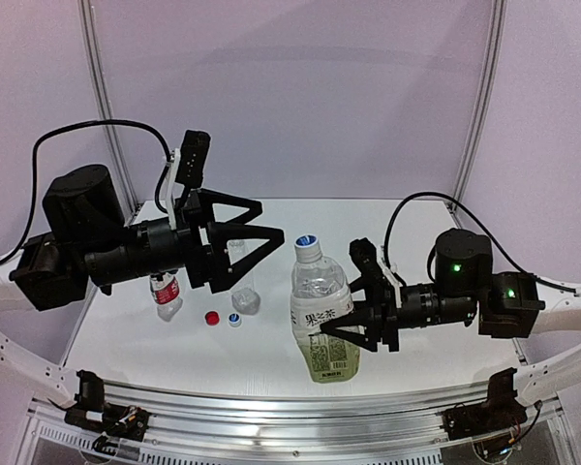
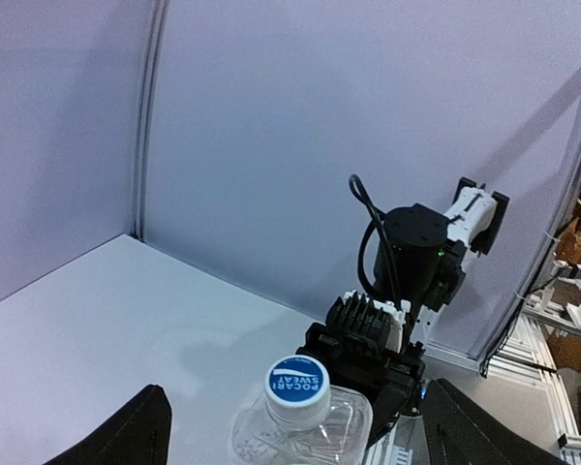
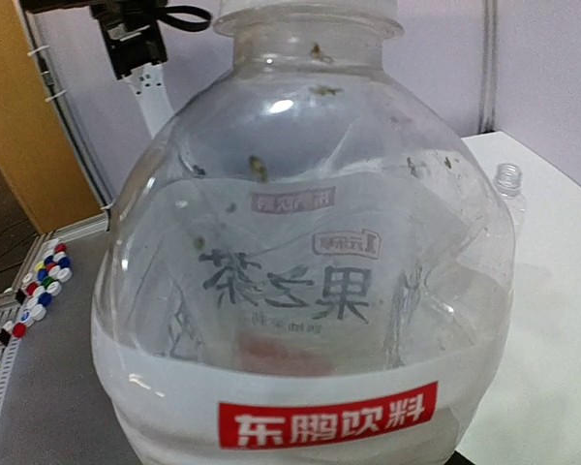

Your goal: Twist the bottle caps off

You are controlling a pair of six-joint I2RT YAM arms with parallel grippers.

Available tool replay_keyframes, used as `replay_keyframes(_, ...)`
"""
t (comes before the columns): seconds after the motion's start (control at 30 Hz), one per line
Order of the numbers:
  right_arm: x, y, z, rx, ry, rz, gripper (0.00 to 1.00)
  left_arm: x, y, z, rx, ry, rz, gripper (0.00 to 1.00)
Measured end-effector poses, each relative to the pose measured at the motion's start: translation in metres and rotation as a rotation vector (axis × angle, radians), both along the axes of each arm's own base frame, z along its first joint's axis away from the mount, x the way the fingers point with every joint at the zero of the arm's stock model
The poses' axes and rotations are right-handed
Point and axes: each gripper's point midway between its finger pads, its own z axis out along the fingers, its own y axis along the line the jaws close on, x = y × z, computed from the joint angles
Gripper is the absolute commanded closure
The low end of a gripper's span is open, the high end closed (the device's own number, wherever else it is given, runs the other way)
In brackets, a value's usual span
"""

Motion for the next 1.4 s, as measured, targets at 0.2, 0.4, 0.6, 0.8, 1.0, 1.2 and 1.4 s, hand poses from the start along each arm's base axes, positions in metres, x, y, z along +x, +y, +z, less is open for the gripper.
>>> replay_keyframes(0.2,-0.024,0.005,0.007,0.037,0.022,0.141,0.85,-0.012,-0.010,-0.007,0.030,-0.029,-0.120,0.17)
replay_keyframes(0.4,-0.033,0.006,0.008,0.043,0.032,0.194,0.85,-0.015,-0.031,-0.023,0.079,-0.023,-0.178,0.25)
replay_keyframes(0.6,-0.035,0.007,0.007,0.040,0.038,0.209,0.85,-0.014,-0.041,-0.023,0.086,-0.021,-0.199,0.36)
replay_keyframes(0.8,-0.036,0.007,0.005,0.037,0.041,0.213,0.85,-0.014,-0.044,-0.020,0.081,-0.021,-0.205,0.48)
replay_keyframes(1.0,-0.036,0.007,0.005,0.037,0.041,0.213,0.85,-0.013,-0.046,-0.023,0.087,-0.016,-0.212,0.52)
replay_keyframes(1.2,-0.034,0.007,0.005,0.035,0.045,0.204,0.85,-0.015,-0.049,-0.023,0.087,-0.009,-0.226,0.76)
replay_keyframes(1.4,-0.032,0.007,0.005,0.035,0.045,0.194,0.85,-0.012,-0.049,-0.023,0.085,0.002,-0.215,0.80)
